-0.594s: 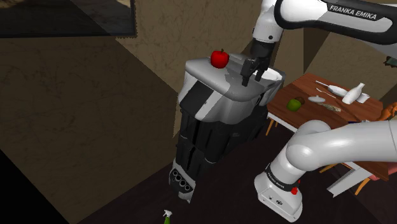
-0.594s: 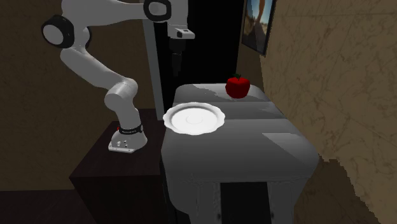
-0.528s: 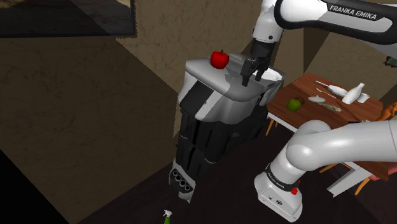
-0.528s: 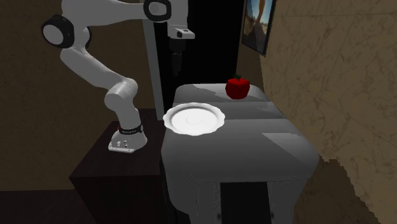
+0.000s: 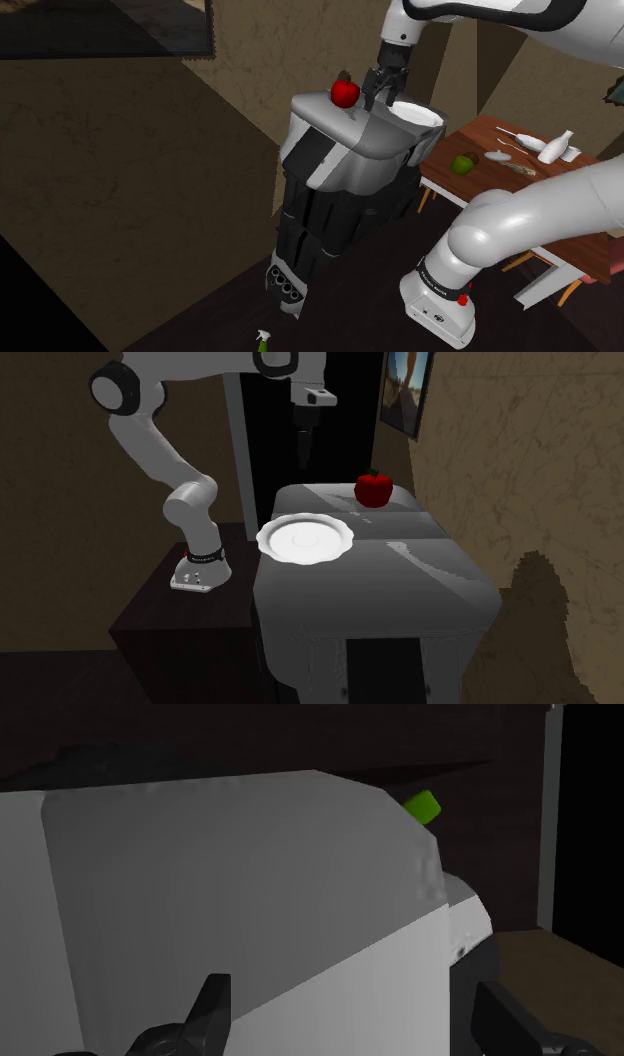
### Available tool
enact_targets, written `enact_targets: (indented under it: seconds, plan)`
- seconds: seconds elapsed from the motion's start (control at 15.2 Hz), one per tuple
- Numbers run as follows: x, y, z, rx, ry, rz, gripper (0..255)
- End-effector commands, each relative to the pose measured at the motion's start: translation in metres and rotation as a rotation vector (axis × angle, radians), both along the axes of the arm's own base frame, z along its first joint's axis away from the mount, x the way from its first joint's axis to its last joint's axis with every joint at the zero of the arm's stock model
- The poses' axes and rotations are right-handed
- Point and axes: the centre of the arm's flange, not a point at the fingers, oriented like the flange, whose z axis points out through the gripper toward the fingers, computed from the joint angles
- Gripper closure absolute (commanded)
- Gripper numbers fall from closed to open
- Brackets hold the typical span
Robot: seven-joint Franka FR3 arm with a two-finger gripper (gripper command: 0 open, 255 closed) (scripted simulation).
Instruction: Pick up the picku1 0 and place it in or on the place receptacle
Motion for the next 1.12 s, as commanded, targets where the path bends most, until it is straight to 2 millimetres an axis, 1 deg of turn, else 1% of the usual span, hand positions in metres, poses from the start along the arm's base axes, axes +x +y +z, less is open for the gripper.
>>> enact_targets:
  seconds: [0.0,0.46,0.99,1.06]
  plan:
    - [0.021,-0.009,0.007,0.005,-0.005,-0.014,0]
    - [0.098,-0.053,0.030,0.022,-0.024,-0.064,0]
    - [0.182,-0.109,0.057,0.042,-0.045,-0.120,0]
    - [0.183,-0.109,0.058,0.042,-0.045,-0.120,0]
